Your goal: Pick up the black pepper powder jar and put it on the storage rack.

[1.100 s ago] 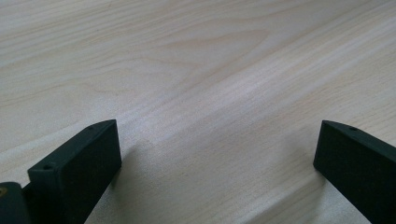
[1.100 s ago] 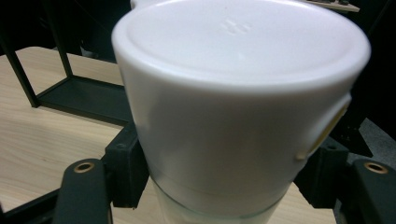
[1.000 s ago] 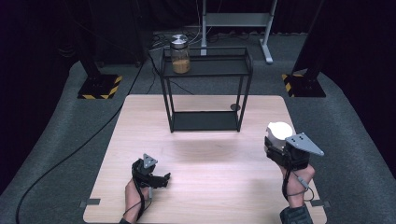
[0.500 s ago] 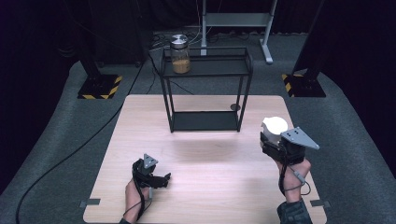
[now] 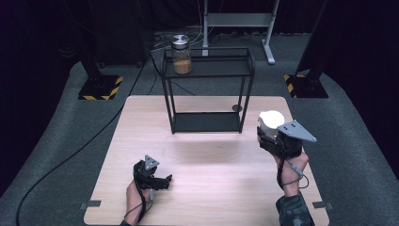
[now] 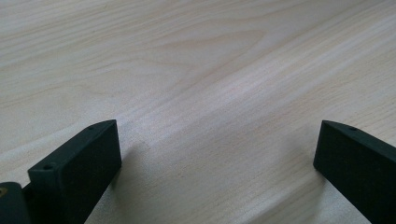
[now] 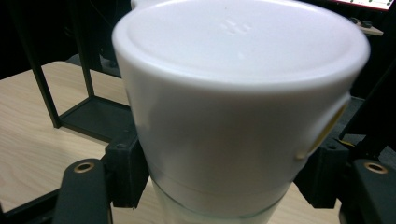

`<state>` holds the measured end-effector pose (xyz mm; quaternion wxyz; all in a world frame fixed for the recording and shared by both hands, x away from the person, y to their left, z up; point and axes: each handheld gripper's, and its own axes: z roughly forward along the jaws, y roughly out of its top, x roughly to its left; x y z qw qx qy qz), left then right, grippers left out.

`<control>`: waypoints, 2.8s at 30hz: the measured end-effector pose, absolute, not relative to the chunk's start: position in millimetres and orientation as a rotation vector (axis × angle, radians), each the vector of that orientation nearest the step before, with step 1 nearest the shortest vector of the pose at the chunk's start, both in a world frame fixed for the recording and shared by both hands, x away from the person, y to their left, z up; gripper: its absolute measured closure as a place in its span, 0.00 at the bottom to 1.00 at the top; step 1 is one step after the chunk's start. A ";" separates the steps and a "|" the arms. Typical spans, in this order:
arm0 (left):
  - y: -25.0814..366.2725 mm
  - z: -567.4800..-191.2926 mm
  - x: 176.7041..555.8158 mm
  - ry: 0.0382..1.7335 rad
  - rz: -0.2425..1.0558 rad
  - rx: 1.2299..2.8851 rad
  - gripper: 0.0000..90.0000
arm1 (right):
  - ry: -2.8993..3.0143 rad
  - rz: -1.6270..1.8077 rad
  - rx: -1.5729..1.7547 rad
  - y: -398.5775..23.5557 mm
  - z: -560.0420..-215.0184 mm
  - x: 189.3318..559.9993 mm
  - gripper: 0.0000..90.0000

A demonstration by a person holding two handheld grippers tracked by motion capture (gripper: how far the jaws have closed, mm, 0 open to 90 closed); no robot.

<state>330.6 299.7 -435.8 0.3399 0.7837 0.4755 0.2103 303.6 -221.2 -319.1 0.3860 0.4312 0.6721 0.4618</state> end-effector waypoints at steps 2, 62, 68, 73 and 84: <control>299.7 -435.8 330.6 1.237 0.548 2.040 0.00 | 1.712 1.179 1.096 -220.6 -318.1 305.0 0.33; 299.8 -435.7 330.8 1.235 0.545 2.042 0.00 | 1.751 1.244 0.992 -194.8 -264.2 363.5 0.33; 299.8 -435.6 330.9 1.235 0.545 2.043 0.00 | 1.752 1.254 0.980 -193.3 -259.0 366.1 0.33; 299.9 -435.6 330.9 1.233 0.544 2.044 0.00 | 1.751 1.265 0.969 -192.2 -252.9 368.4 0.33; 299.9 -435.6 331.0 1.231 0.544 2.045 0.00 | 1.748 1.272 0.953 -190.1 -242.3 371.4 0.33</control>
